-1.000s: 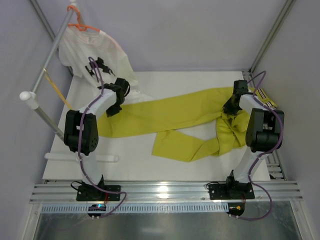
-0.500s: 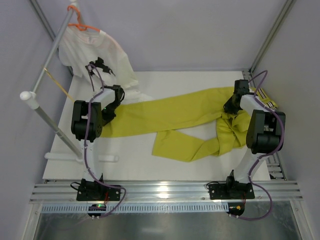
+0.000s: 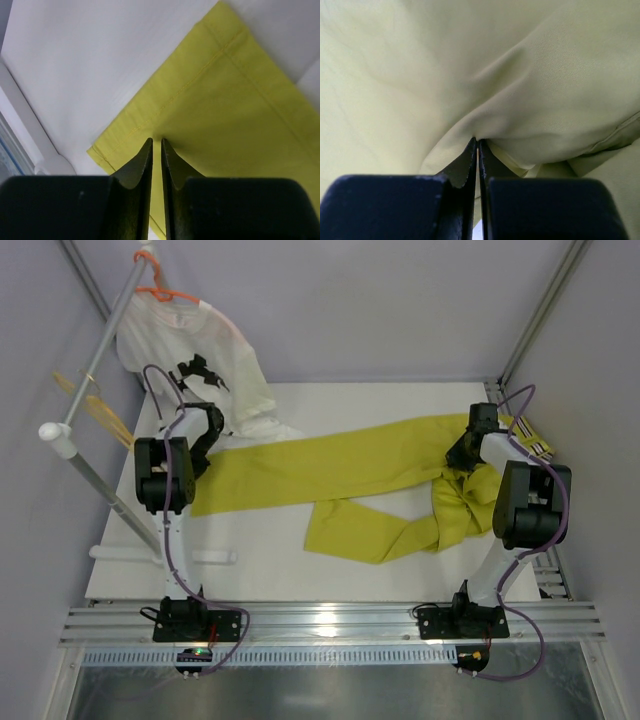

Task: Place the trousers on the hanger
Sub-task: Fold the trousers

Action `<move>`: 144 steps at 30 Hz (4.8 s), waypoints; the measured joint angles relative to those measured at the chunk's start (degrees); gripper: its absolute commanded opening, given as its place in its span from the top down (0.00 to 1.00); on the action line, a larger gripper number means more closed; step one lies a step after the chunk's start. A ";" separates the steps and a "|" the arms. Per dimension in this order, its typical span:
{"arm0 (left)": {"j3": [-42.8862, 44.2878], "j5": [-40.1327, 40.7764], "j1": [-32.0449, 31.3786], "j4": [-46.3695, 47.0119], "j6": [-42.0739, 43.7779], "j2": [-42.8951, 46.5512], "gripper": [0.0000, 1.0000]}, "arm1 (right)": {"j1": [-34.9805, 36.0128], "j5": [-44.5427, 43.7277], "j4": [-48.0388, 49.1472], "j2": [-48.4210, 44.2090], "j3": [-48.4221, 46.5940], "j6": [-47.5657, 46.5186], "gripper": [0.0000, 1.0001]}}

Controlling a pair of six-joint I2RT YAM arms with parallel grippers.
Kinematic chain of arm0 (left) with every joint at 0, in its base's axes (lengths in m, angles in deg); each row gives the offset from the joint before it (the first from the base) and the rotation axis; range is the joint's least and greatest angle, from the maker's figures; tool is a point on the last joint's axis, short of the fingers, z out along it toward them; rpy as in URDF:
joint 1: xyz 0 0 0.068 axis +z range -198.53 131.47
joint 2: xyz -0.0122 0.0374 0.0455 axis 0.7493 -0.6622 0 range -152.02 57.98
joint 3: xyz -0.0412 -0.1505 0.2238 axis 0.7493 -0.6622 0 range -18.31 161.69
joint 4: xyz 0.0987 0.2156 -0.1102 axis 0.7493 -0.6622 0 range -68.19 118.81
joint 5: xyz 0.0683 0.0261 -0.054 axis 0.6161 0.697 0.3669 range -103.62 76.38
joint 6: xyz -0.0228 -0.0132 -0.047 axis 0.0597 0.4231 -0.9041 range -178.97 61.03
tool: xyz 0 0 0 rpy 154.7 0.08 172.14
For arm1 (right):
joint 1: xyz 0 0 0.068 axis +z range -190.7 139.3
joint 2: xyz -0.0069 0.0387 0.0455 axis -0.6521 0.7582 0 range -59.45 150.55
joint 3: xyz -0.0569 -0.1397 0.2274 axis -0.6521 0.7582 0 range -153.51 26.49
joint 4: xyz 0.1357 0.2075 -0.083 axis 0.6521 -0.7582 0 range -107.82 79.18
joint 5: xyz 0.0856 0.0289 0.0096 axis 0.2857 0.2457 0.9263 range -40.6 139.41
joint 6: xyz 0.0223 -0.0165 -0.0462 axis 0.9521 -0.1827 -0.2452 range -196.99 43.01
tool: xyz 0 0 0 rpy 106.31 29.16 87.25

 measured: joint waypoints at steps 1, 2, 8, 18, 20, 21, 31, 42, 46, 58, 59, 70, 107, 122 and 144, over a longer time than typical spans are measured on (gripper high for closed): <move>1.38 0.13 0.07 -0.26 0.02 -0.52 0.88 | 0.00 0.28 0.28 -0.02 0.24 0.00 0.96; 2.56 0.26 0.07 -0.44 0.02 -0.90 0.87 | -0.02 0.66 0.50 -0.02 0.35 -0.02 0.94; 1.73 -1.16 -0.42 1.27 -0.07 1.38 0.64 | -0.33 5.62 0.98 -0.02 -0.46 -0.92 0.61; -15.82 -3.76 -17.09 7.50 -0.33 13.77 0.53 | 0.17 7.13 -4.52 -5.55 -2.38 -2.78 0.52; -17.05 -3.87 -21.53 8.61 -0.42 14.71 0.52 | 0.31 6.99 -5.44 -8.46 -2.05 -3.17 0.48; -17.84 -4.04 -23.32 9.14 -0.48 15.28 0.51 | 0.33 6.97 -5.86 -9.88 -1.77 -3.23 0.45; -27.08 -10.27 -40.28 17.25 -0.13 24.85 0.42 | 1.46 7.15 -10.80 -24.74 7.13 0.26 0.40; -35.74 -21.92 -48.96 28.92 -3.21 28.11 0.37 | 5.66 4.13 -15.89 -38.51 17.68 -0.55 0.40; -35.76 -22.86 -49.24 30.47 -3.87 27.74 0.38 | 10.60 3.82 -15.85 -41.20 20.28 -0.63 0.40; -37.75 -18.56 -53.22 32.94 -9.05 28.96 0.34 | 16.41 3.41 -14.64 -44.96 30.05 -0.33 0.40; -38.77 -18.58 -53.33 32.85 -9.55 29.86 0.33 | 16.92 3.50 -14.29 -44.96 30.82 -0.11 0.40; -42.95 -20.37 -56.08 33.86 -14.88 33.70 0.25 | 22.88 3.72 -6.58 -42.45 39.04 4.22 0.44; -37.18 -17.40 -61.33 26.53 -21.24 28.96 0.46 | 29.57 -2.75 -8.68 -53.33 34.32 9.05 0.79; -33.29 -14.05 -61.24 21.75 -21.68 26.75 0.99 | 29.59 -4.90 -9.05 -53.35 34.77 7.76 0.57; -27.32 0.07 -49.81 -6.58 -21.38 50.93 1.00 | 9.86 -14.75 -17.16 -43.32 17.38 3.41 0.36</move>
